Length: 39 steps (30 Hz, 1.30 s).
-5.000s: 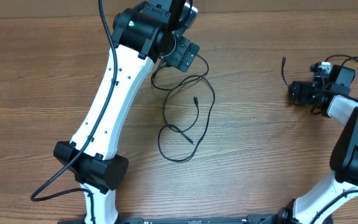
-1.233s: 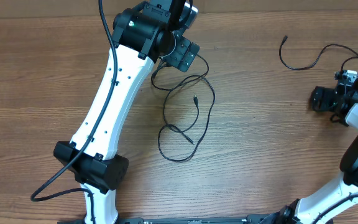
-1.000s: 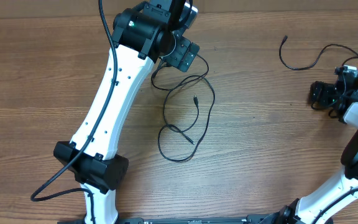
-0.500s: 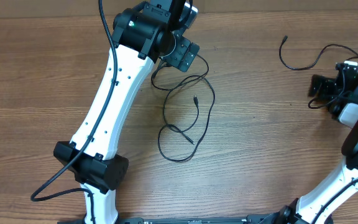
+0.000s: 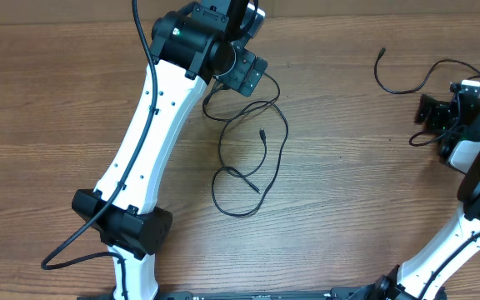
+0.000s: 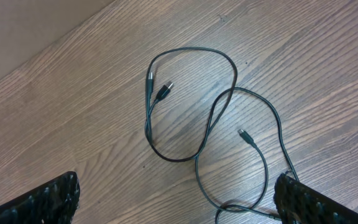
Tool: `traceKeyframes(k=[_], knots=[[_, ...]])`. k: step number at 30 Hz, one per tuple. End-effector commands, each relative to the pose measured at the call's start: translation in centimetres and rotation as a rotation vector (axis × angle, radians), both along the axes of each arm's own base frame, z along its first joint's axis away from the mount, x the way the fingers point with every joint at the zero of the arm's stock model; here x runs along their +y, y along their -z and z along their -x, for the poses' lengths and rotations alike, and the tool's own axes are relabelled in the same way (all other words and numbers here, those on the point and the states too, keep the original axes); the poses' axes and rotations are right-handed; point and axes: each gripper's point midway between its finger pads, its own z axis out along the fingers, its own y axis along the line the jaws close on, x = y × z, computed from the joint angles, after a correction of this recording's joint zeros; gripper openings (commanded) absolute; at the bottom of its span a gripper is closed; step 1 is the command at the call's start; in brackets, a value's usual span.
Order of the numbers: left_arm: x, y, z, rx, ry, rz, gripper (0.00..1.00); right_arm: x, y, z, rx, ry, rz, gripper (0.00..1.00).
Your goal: Untangle cables
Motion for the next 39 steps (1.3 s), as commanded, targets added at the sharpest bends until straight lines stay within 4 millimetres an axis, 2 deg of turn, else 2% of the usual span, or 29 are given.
traceKeyframes(k=[1,6,10,15,20,23,26,30,37,39], knots=[[-0.1,-0.2,-0.2,-0.006,0.005,0.008,1.00,0.7,7.4,4.1,0.208,0.027,-0.007,1.00],[-0.1,-0.2,-0.2,-0.006,0.005,0.008,1.00,1.3,5.5,3.4,0.144,0.073,-0.134,1.00],[-0.1,-0.2,-0.2,-0.006,0.005,0.008,1.00,4.1,1.5,2.3,0.081,-0.065,-0.236,1.00],[-0.1,-0.2,-0.2,-0.006,0.005,0.008,1.00,6.8,-3.2,2.6,0.079,-0.144,-0.284,1.00],[-0.1,-0.2,-0.2,-0.006,0.005,0.008,1.00,10.1,-7.1,2.6,0.084,-0.204,-0.277,1.00],[-0.1,-0.2,-0.2,-0.006,0.005,0.008,1.00,12.2,-8.5,2.0,0.068,-0.241,-0.277,1.00],[-0.1,-0.2,-0.2,-0.006,0.005,0.009,1.00,15.1,-9.1,1.3,0.065,-0.256,-0.341,1.00],[-0.1,-0.2,-0.2,-0.006,0.005,0.008,1.00,20.8,-8.3,1.3,0.130,-0.333,-0.397,1.00],[-0.1,-0.2,-0.2,-0.006,0.005,0.008,1.00,32.2,-6.6,3.7,0.280,-0.551,-0.407,1.00],[-0.1,-0.2,-0.2,-0.006,0.005,0.008,1.00,34.4,-6.4,4.2,0.300,-0.589,-0.384,1.00]])
